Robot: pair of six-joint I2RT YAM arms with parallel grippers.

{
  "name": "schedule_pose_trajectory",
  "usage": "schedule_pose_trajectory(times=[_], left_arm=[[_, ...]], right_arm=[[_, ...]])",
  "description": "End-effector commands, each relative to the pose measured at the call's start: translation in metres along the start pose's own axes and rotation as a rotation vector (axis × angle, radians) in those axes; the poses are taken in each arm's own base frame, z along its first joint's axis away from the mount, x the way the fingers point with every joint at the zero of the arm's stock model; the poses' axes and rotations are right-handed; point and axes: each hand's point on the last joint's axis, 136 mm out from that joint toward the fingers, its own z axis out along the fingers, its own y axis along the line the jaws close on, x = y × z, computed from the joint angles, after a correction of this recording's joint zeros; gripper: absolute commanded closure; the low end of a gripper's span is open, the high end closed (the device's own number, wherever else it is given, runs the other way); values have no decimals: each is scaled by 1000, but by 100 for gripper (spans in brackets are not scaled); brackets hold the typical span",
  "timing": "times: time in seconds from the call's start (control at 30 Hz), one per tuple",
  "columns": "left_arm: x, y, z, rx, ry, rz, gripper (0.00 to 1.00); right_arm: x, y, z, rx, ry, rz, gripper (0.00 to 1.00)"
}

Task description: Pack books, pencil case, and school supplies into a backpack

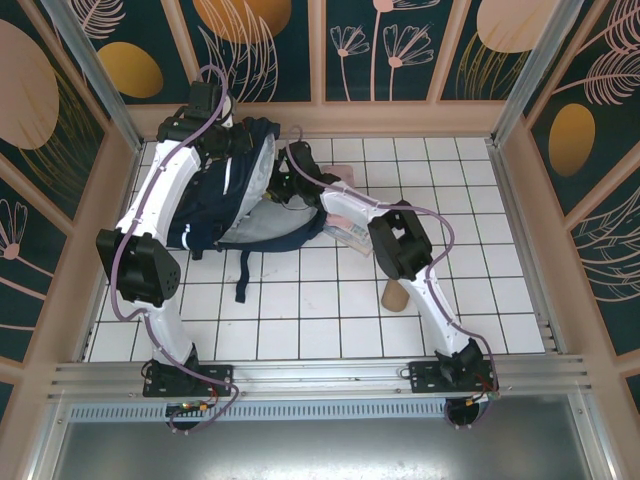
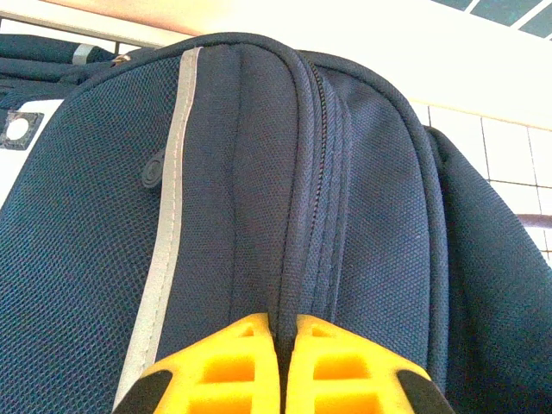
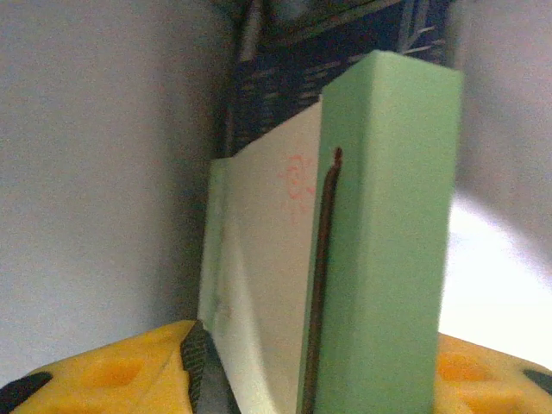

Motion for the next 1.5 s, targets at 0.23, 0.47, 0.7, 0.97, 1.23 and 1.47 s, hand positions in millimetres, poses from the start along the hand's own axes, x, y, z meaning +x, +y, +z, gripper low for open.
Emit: schedule_pose_trajectory(times=[0.23,0.47,0.7,0.97,1.23,1.47], left_arm=[[-39,-36,-36,152,-152,21,100],[-36,-37,-34,158,-141,15,100],[-35,-38,-34,167,-137,5,100],[-31,-40,-29,187,-123,-9,100],[-32,-39,-32,180,-130,-11,100],[-33,-41,-37,189,-140,-13,100]], right_arm=[[2,-52,-25,228,35,-38,38],[-6,-51,-19,253,29,-137,48],[2,-46,0,233,65,-225,58],[11,-18,14,113,86,-336,64],[15,-12,1,123,63,-303,55],[-4,-22,-41,149,-91,-148,42]])
